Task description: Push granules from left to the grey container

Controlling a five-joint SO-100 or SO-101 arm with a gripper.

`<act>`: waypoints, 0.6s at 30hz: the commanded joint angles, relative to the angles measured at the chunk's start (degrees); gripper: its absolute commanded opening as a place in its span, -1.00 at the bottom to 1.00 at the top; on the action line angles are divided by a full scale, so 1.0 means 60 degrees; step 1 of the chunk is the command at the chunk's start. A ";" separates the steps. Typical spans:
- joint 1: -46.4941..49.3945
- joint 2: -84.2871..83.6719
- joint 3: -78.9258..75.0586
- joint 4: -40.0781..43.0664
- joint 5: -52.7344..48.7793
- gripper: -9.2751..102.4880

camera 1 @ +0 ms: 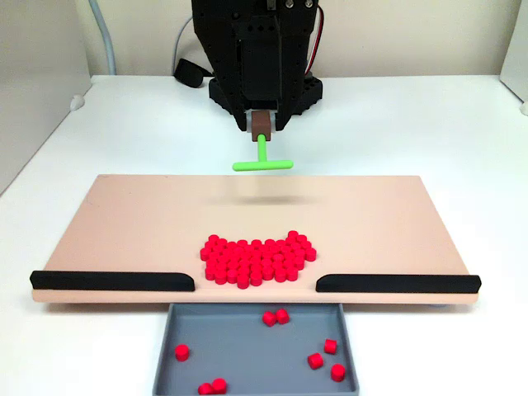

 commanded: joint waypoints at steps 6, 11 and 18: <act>-0.0454 0.0308 -0.0190 -0.0044 0.1260 -0.84; -0.0762 0.0571 -0.0190 -0.0044 0.2344 -0.84; -0.1392 0.0791 -0.0190 0.0059 0.4600 -0.84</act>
